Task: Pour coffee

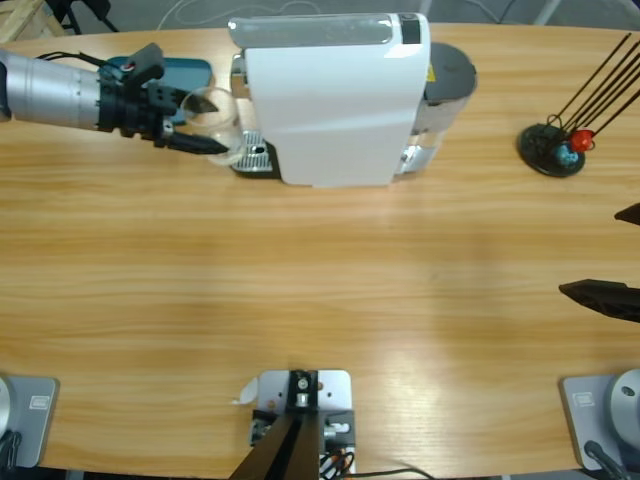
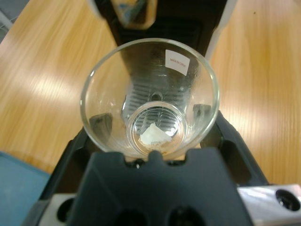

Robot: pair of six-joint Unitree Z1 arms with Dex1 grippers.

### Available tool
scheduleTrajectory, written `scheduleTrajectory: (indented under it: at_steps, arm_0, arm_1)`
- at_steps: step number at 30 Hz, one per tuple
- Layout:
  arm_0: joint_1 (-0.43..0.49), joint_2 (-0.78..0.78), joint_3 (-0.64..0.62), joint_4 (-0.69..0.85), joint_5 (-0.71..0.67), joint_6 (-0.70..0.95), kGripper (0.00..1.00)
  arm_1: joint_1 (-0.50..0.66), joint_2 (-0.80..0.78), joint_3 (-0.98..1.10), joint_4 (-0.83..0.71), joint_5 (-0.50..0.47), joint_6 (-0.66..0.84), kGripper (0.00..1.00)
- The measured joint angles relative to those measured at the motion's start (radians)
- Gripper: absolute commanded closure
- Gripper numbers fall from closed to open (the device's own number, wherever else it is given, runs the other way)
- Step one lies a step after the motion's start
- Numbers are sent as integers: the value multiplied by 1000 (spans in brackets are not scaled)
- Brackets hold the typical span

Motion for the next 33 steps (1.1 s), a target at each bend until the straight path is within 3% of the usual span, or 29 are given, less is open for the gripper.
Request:
scheduleTrajectory:
  at_steps: [19, 20, 21, 22, 33]
  arm_0:
    - [-96, 53, -78, 17, 158, -54, 1000]
    - [-96, 53, -78, 18, 158, -54, 844]
    - [-97, 53, -78, 18, 158, -54, 230]
    - [-97, 53, -78, 18, 158, -54, 36]
    - [-91, 53, -63, 18, 153, -55, 0]
  arm_1:
    - [0, 0, 0, -6, -6, 0, 0]
    - [0, 0, 0, -6, -6, 0, 0]
    - [0, 0, 0, -6, -6, 0, 0]
    - [0, 0, 0, -6, -6, 0, 0]
    - [0, 0, 0, -9, -15, 1, 0]
